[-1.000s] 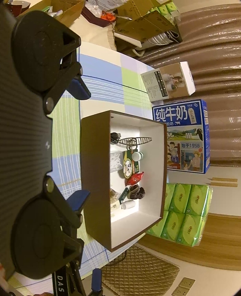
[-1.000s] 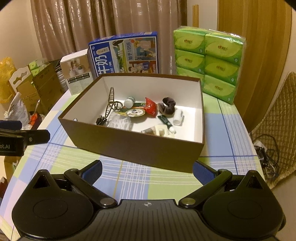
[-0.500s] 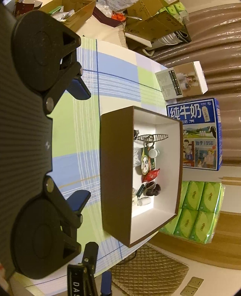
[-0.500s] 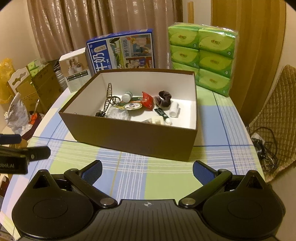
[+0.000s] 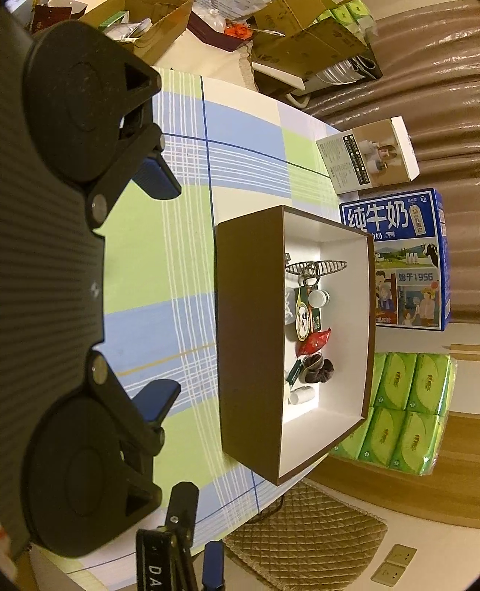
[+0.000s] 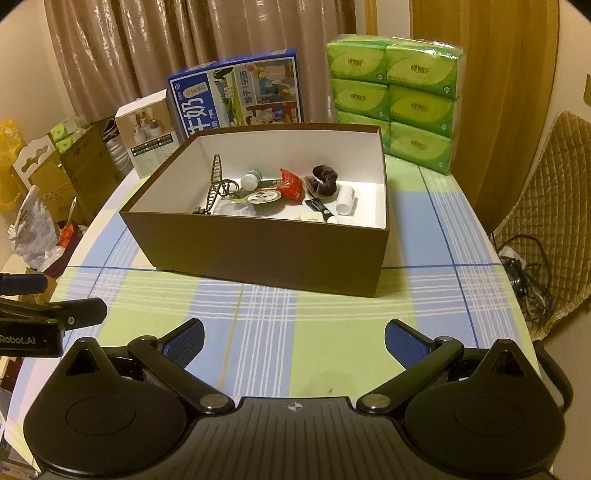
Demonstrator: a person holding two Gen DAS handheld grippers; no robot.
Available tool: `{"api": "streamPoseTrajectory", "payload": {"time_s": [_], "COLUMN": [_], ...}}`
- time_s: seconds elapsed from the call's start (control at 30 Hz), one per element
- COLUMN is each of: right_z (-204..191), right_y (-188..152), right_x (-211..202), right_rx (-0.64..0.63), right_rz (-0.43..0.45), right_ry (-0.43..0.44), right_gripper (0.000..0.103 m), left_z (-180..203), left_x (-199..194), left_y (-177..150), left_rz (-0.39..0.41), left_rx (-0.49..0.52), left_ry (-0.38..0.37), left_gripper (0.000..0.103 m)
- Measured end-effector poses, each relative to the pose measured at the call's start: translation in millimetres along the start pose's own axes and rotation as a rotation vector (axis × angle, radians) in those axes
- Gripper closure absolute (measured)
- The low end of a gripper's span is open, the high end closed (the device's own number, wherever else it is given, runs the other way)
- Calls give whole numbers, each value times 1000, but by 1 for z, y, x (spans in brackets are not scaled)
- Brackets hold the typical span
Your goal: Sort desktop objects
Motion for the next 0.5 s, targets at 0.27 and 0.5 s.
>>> {"api": "streamPoseTrajectory", "payload": {"time_s": [0.27, 0.5], "right_z": [-10, -18], "right_y": [-1, 0], "right_x": [-4, -4], "right_rx": [-20, -34], "right_rz": [14, 14], "right_ry": [-7, -5], "right_gripper": [2, 2], "left_z": [-1, -4], "left_x": [-5, -6], "left_y": [1, 2], "left_rz": [14, 21], "left_rx": [5, 7], "left_ry": [-5, -13], "left_gripper": [1, 1]}}
Point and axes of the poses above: each gripper's, at about its wrist camera, not at the fingertips, and x roughly the way its jaws point, z to its right, y to its top, the point moved 6 cm from there along x, roughly the way its jaws point, and after that the axes turned 4 degrees about -x, right-handed, at the moved point
